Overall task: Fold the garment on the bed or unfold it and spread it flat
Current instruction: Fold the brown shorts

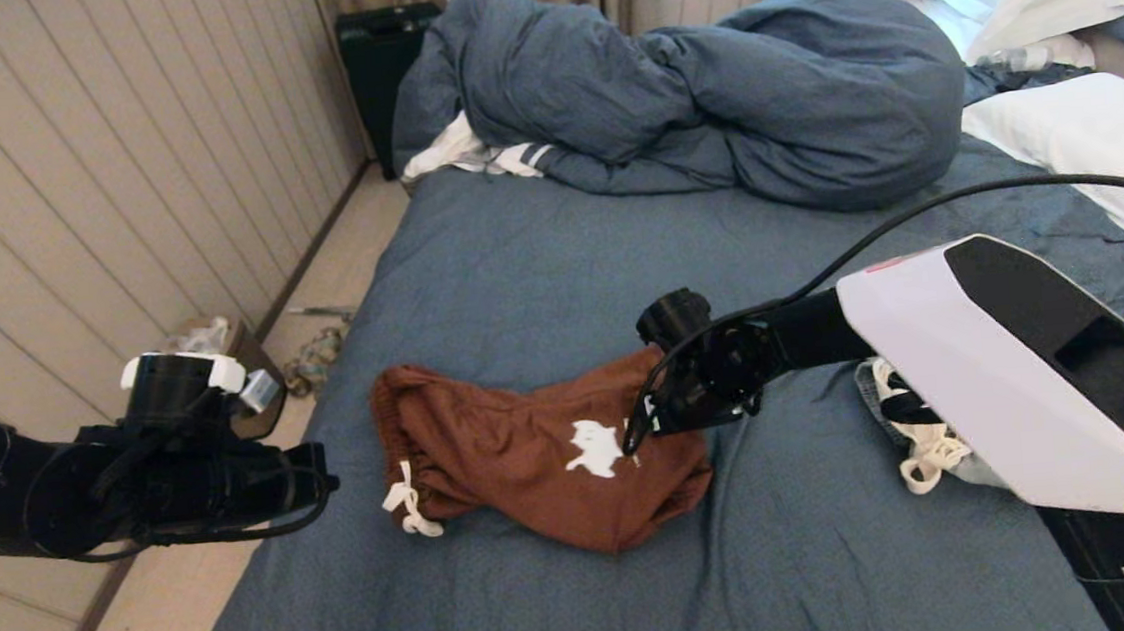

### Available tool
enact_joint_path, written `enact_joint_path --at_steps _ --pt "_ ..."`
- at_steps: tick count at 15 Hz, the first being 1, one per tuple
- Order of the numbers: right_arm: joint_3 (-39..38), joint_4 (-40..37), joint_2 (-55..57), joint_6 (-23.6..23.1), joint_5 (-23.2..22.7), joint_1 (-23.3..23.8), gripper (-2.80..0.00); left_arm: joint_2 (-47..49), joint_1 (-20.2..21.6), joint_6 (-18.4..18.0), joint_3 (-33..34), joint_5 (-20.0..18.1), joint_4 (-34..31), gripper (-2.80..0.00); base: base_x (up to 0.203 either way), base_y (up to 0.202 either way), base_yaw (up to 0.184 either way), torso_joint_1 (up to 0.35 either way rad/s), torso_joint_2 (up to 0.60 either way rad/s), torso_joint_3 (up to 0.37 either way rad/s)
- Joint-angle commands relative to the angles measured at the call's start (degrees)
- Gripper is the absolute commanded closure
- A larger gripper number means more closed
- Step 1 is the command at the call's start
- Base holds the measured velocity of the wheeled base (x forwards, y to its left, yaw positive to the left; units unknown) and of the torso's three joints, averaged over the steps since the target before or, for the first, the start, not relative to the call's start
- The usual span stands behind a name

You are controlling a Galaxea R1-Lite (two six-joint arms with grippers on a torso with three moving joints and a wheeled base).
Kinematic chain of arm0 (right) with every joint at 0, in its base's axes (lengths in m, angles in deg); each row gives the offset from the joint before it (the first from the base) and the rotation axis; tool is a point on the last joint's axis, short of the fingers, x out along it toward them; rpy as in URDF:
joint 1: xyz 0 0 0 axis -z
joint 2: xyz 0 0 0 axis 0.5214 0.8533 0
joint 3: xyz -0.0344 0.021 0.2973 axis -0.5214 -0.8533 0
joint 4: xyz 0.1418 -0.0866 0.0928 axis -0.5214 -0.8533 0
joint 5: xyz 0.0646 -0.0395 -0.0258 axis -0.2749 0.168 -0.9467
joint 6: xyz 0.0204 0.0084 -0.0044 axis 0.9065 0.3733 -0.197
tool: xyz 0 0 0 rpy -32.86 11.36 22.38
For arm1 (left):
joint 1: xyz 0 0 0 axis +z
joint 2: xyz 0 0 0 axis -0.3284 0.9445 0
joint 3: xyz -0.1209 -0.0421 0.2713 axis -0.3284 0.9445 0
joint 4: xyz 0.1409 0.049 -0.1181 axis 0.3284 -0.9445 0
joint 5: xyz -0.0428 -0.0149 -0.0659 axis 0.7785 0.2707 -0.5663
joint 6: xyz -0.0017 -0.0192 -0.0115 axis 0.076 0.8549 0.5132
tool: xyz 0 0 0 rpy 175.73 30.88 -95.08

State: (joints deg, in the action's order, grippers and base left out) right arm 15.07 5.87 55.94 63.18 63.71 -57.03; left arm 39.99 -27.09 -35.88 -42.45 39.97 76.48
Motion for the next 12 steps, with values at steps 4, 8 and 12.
enact_joint_path --at_steps 4,8,12 --pt "8.98 -5.11 8.35 -0.88 0.93 0.03 -2.8 0.65 0.0 0.12 -0.08 0.01 0.16 0.0 0.0 0.0 0.0 0.0 0.0 0.0" --pt "8.97 -5.35 8.37 -1.01 1.77 -0.06 -2.8 0.57 0.0 0.12 -0.08 0.01 0.16 0.0 0.0 0.0 0.0 0.0 0.0 0.0" --pt "8.8 -5.44 8.37 -1.01 2.15 -0.42 -2.8 0.57 0.0 0.12 -0.08 0.01 0.16 0.0 0.0 0.0 0.0 0.0 0.0 0.0"
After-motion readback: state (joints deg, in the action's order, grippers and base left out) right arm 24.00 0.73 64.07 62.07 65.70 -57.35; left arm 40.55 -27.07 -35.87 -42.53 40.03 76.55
